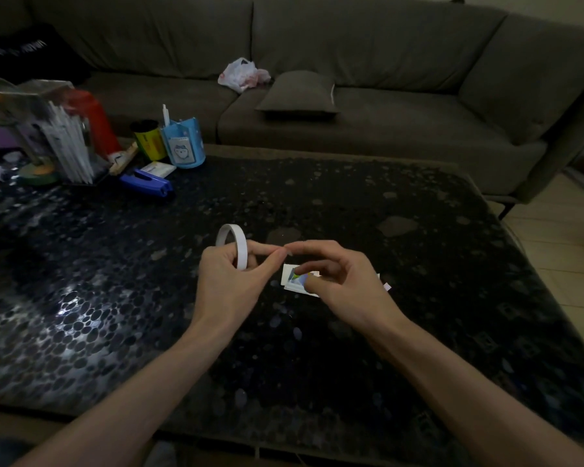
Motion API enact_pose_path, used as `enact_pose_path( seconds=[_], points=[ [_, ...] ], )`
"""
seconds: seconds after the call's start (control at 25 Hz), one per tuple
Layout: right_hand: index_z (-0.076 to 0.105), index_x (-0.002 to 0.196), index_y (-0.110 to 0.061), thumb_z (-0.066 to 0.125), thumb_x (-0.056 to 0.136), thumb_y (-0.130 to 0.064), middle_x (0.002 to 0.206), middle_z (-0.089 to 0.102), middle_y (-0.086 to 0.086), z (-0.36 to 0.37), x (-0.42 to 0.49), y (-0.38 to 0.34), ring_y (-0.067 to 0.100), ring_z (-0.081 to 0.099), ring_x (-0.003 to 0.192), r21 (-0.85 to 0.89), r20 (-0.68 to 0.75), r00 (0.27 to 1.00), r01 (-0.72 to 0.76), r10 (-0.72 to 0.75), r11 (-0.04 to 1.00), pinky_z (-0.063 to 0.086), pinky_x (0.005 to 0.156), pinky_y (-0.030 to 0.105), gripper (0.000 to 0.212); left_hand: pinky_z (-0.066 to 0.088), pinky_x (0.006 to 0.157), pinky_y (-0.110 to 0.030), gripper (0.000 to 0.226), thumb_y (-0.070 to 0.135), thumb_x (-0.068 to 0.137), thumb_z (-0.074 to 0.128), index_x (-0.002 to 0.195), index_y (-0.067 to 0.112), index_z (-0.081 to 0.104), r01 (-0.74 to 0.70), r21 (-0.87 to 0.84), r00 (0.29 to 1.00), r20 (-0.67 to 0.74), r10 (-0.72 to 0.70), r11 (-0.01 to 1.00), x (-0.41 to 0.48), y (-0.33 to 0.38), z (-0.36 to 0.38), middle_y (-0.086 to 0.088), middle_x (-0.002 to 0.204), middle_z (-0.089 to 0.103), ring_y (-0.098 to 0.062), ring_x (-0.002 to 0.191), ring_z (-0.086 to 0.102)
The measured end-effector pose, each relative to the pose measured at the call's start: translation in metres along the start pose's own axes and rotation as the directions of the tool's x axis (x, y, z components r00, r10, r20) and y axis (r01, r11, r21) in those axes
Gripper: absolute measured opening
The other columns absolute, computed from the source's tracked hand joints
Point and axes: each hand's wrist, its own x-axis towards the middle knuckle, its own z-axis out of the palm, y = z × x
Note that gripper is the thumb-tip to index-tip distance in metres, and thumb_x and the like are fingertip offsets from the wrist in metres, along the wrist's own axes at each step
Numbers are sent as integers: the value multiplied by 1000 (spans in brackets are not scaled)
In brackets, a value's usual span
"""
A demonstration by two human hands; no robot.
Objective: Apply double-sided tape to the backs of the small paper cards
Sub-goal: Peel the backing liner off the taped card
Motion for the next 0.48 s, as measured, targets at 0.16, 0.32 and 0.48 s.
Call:
enact_pose_path(
  seconds=[0.16,0.32,0.48],
  points=[
    [60,122,-69,68,89,2,147,25,-34,9,-5,-4,-17,55,114,-46,64,998,-11,14,999,52,83,5,79,48,57,-13,7,20,89,80,94,24,82,-3,53,997,-78,7,999,3,0,-1,7,53,62,-5,51,56],
    [51,128,-72,67,91,3,136,8,-40,16,-8,-4,-27,48,112,-5,94,995,-43,43,999,46,77,-2,85,44,54,-9,8,19,89,80,97,20,82,-32,103,990,-130,46,994,4,1,2,13,49,58,-1,46,51],
    [43,147,-60,66,93,0,140,7,-45,16,-7,-1,-18,49,118,-48,120,991,-49,55,998,49,74,1,84,42,52,-9,7,19,89,81,96,19,82,-42,128,989,-133,60,991,3,1,3,15,46,54,-2,44,49]
  ],
)
